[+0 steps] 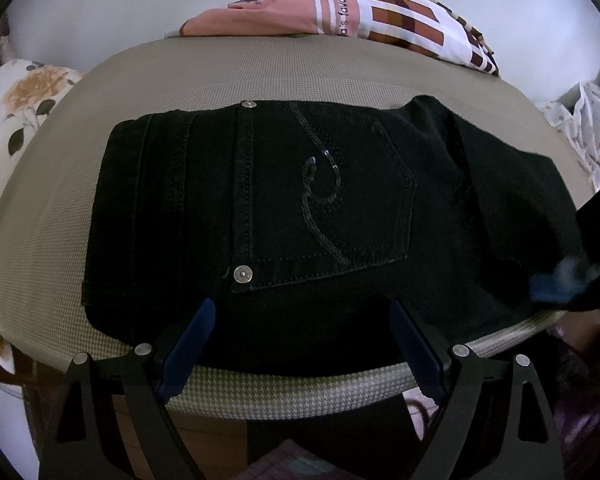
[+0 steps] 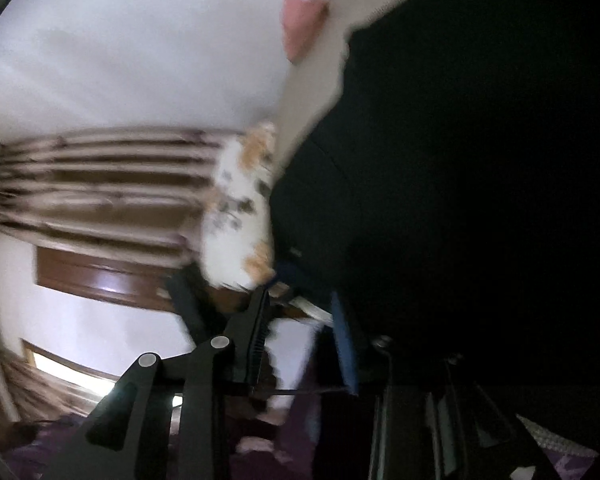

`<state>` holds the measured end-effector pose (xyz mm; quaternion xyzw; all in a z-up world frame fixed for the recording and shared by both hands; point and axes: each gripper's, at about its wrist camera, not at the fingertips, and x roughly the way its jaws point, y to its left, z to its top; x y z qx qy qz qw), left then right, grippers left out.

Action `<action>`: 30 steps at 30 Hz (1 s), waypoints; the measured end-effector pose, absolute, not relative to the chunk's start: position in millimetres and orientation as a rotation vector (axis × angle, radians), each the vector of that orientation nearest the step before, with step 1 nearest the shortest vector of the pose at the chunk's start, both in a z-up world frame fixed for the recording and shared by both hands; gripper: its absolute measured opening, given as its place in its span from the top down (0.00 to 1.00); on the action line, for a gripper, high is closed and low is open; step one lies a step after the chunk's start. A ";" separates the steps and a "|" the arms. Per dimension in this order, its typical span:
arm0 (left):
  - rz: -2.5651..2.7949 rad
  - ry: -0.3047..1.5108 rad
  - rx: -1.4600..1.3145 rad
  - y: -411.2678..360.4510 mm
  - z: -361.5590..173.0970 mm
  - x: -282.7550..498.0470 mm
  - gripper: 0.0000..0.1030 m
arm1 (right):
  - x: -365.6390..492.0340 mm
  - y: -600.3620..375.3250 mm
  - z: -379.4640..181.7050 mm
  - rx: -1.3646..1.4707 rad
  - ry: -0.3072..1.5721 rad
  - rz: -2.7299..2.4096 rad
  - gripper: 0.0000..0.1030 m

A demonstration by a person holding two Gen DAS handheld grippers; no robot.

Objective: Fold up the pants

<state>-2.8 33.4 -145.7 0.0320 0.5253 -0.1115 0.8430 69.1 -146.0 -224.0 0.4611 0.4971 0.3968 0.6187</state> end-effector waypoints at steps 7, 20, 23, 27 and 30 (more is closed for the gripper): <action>-0.176 1.056 -0.252 94.8 -96.7 6.7 0.14 | 73.9 -124.8 -235.1 0.959 1.267 0.869 1.00; -0.157 1.180 -0.764 222.2 -121.3 3.8 0.14 | 77.4 -126.8 -252.4 1.062 1.287 0.876 0.99; -0.211 1.233 -0.783 215.3 -133.6 10.7 0.14 | 76.4 -121.1 -245.4 1.004 1.277 0.871 0.96; -0.249 1.278 -0.829 208.7 -148.7 14.5 0.14 | 76.9 -121.3 -247.1 1.027 1.275 0.878 0.94; -0.252 1.305 -0.827 204.7 -157.7 21.2 0.14 | 76.3 -123.7 -248.3 1.038 1.276 0.879 0.94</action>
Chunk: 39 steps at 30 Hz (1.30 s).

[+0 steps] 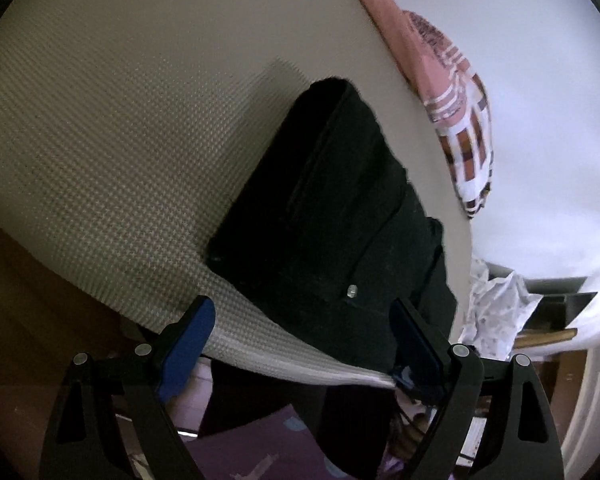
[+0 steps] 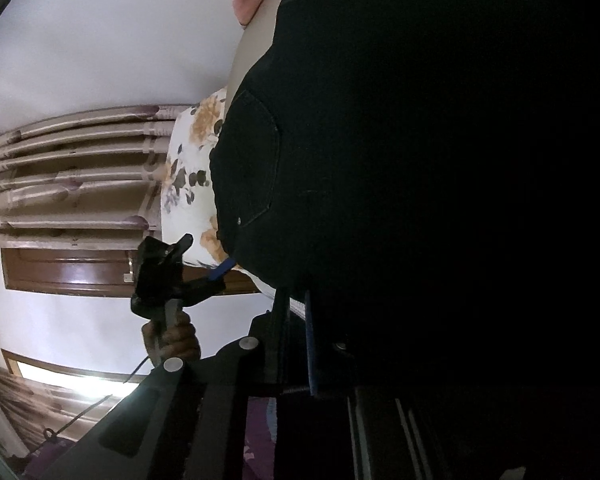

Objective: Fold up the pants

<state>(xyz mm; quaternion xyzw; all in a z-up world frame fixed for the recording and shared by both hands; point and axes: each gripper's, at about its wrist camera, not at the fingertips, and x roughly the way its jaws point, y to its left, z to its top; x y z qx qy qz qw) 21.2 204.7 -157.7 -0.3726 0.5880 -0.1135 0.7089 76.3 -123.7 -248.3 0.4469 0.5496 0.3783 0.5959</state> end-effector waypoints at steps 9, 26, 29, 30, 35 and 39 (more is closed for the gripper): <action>-0.332 1.307 -0.842 200.7 -167.8 41.2 0.03 | 73.9 -127.1 -249.0 1.063 1.280 0.881 0.94; -0.518 1.216 -0.870 208.9 -171.5 40.8 0.03 | 75.8 -117.1 -248.5 1.097 1.284 0.873 0.95; -0.517 1.260 -0.932 215.6 -177.0 45.5 0.03 | 75.7 -116.9 -248.6 1.098 1.284 0.872 0.95; -0.514 1.255 -0.956 217.7 -178.9 47.4 0.03 | 75.9 -116.6 -248.6 1.097 1.284 0.871 0.95; -0.514 1.223 -0.858 215.5 -172.6 65.1 0.03 | 76.1 -116.3 -248.4 1.098 1.284 0.871 0.95; -0.572 1.249 -0.753 205.1 -169.8 75.0 0.03 | 77.0 -115.2 -248.5 1.103 1.287 0.866 0.95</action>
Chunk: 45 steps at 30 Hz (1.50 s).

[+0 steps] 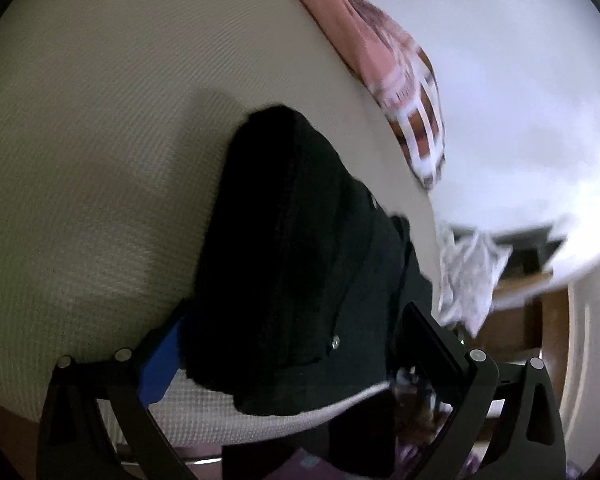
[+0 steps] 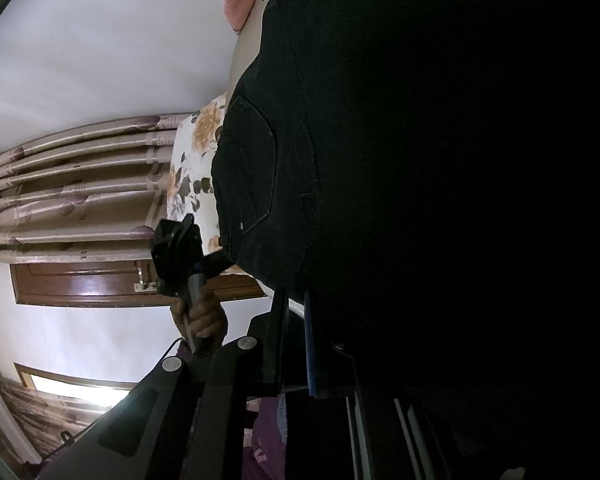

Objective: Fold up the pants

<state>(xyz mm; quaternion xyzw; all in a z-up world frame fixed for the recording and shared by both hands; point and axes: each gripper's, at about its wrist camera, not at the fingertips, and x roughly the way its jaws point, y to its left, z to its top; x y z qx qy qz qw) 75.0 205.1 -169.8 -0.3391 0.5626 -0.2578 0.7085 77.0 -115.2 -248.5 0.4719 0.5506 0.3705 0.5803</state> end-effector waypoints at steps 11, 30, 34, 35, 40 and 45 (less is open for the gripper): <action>-0.758 1.358 -0.746 207.2 -175.2 80.7 0.03 | 78.1 -114.8 -248.6 1.112 1.289 0.860 0.95; -0.726 1.324 -0.825 189.9 -173.1 81.2 0.03 | 78.5 -109.7 -250.6 1.127 1.288 0.851 0.96; -0.606 1.283 -0.762 184.0 -169.9 70.1 0.31 | 79.2 -109.3 -250.8 1.129 1.290 0.850 0.96; -0.558 1.284 -0.725 184.8 -169.5 67.0 0.38 | 79.2 -109.4 -250.7 1.128 1.289 0.850 0.96; -0.415 1.254 -0.679 189.8 -171.3 56.3 0.71 | 79.6 -109.3 -250.5 1.127 1.288 0.849 0.96; -0.319 1.194 -0.543 171.5 -150.0 49.6 0.74 | 80.0 -109.0 -250.4 1.126 1.288 0.849 0.96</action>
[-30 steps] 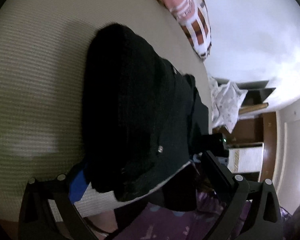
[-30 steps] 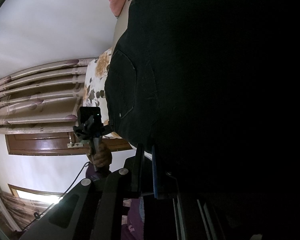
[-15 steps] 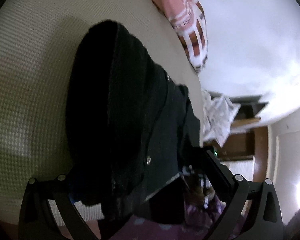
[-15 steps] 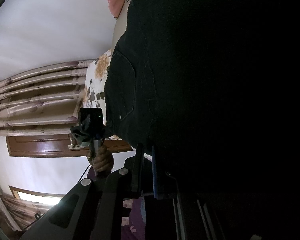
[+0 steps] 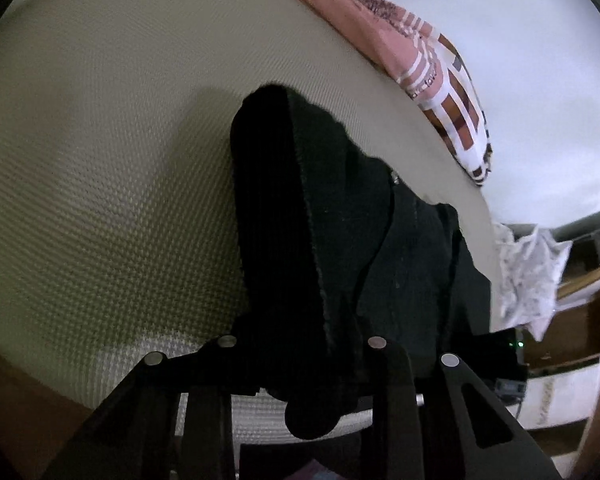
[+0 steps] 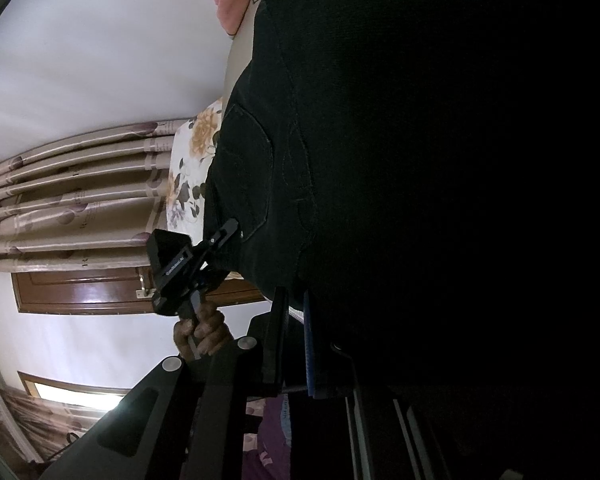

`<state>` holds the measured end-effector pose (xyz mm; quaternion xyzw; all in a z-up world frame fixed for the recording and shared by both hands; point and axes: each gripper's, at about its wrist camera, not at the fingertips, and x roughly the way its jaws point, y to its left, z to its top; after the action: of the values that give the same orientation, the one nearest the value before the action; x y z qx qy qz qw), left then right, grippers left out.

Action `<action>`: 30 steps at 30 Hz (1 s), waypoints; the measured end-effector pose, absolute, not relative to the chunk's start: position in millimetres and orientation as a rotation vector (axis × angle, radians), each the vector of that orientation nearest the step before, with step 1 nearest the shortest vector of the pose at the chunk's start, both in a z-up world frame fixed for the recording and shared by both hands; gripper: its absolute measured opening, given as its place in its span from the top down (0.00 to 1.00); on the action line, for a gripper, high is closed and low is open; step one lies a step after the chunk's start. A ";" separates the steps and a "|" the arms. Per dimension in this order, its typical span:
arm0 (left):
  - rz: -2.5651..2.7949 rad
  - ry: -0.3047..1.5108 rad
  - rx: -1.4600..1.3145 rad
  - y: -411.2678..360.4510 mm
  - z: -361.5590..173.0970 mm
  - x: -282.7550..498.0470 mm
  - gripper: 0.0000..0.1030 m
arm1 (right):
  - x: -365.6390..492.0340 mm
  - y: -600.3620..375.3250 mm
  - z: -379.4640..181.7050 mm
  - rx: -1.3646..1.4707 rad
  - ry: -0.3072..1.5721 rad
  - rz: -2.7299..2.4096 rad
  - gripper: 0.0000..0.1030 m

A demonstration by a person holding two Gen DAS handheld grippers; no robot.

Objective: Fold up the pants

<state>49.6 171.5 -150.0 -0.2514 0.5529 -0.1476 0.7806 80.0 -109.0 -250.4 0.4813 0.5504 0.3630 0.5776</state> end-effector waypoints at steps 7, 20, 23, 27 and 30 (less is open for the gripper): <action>-0.287 1.078 -0.334 134.5 -105.1 39.0 0.74 | 80.0 -110.6 -250.5 1.122 1.292 0.848 0.97; -0.242 1.015 -0.156 94.9 -76.4 32.0 0.74 | 79.7 -111.8 -251.0 1.121 1.292 0.847 0.97; -0.240 1.003 -0.136 92.4 -72.7 27.9 0.74 | 79.7 -111.7 -251.0 1.121 1.292 0.846 0.97; -0.235 0.992 -0.116 86.2 -69.1 26.4 0.74 | 79.6 -111.7 -251.0 1.120 1.292 0.846 0.97; -0.234 0.985 -0.108 82.7 -67.5 26.4 0.74 | 79.7 -111.7 -250.9 1.121 1.292 0.846 0.97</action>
<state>26.4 82.7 -67.5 -0.0519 0.4716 -0.1121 0.8731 79.7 -111.7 -250.9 0.4791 0.5524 0.3616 0.5784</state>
